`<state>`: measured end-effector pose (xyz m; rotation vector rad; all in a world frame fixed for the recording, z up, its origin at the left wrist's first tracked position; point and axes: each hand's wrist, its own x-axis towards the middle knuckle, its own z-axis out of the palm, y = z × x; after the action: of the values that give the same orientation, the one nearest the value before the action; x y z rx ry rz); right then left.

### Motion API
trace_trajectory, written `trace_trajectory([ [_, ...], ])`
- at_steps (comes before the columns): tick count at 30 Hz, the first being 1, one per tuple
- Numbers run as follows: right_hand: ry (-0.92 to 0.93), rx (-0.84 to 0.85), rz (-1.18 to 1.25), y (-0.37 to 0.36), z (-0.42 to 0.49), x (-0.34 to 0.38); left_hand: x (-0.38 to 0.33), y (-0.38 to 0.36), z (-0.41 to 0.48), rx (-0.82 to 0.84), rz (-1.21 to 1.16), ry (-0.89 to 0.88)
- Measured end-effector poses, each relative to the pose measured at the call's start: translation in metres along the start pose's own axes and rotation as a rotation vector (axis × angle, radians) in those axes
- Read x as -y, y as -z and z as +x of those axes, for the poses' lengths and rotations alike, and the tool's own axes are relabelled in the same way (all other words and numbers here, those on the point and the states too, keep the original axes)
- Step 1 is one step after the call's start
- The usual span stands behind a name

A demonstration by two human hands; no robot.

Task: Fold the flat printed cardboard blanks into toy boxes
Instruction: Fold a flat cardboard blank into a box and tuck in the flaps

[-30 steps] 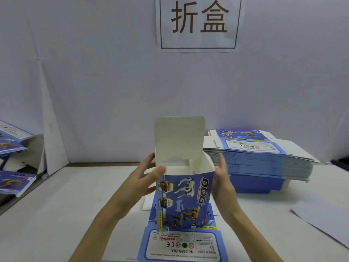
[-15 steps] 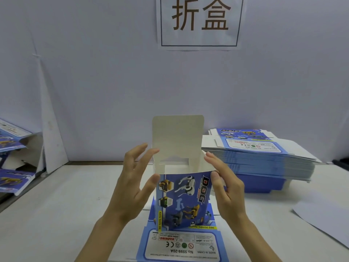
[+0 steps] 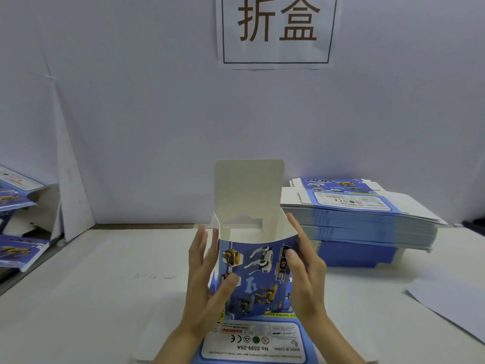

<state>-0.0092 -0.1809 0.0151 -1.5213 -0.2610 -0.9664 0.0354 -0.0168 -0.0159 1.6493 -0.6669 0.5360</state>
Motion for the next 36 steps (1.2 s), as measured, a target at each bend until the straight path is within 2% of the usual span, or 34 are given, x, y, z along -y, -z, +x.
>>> trace_trajectory([
  [2,-0.029,0.046,0.044,0.002,0.0,0.0,0.001,0.002,0.0,0.053,-0.02,0.026],
  [4,-0.026,0.054,0.055,0.006,0.003,0.001,-0.003,0.003,0.0,0.127,-0.138,0.109],
  [6,-0.022,0.016,0.049,0.012,0.013,0.006,-0.002,0.004,0.004,0.115,-0.183,0.197],
  [12,-0.061,-0.042,-0.1,0.038,0.057,0.03,-0.002,0.022,0.023,0.283,-0.169,0.303],
  [14,-0.117,0.051,-0.132,0.036,0.074,0.037,-0.005,0.021,0.023,0.286,-0.156,0.307],
  [18,-0.207,0.346,-0.177,0.013,0.114,0.049,-0.005,0.02,0.022,0.28,-0.159,0.323],
  [20,-0.305,0.404,-0.207,0.003,0.131,0.048,-0.003,0.019,0.021,0.268,-0.171,0.346],
  [25,-0.871,0.381,-0.166,-0.002,0.161,0.034,-0.001,0.018,0.021,0.28,-0.17,0.357],
  [28,-1.09,0.536,-0.42,-0.002,0.151,0.023,0.0,0.018,0.021,0.276,-0.169,0.368],
  [30,-1.194,0.631,-0.49,0.002,0.141,0.019,0.001,0.018,0.02,0.27,-0.162,0.367],
  [32,-1.213,0.65,-0.475,0.005,0.14,0.017,0.002,0.017,0.02,0.269,-0.164,0.364],
  [34,-1.139,0.704,-0.476,0.003,0.145,0.021,0.002,0.016,0.02,0.278,-0.176,0.369],
  [36,-1.076,0.635,-0.367,0.0,0.153,0.024,0.003,0.017,0.02,0.279,-0.196,0.373],
])
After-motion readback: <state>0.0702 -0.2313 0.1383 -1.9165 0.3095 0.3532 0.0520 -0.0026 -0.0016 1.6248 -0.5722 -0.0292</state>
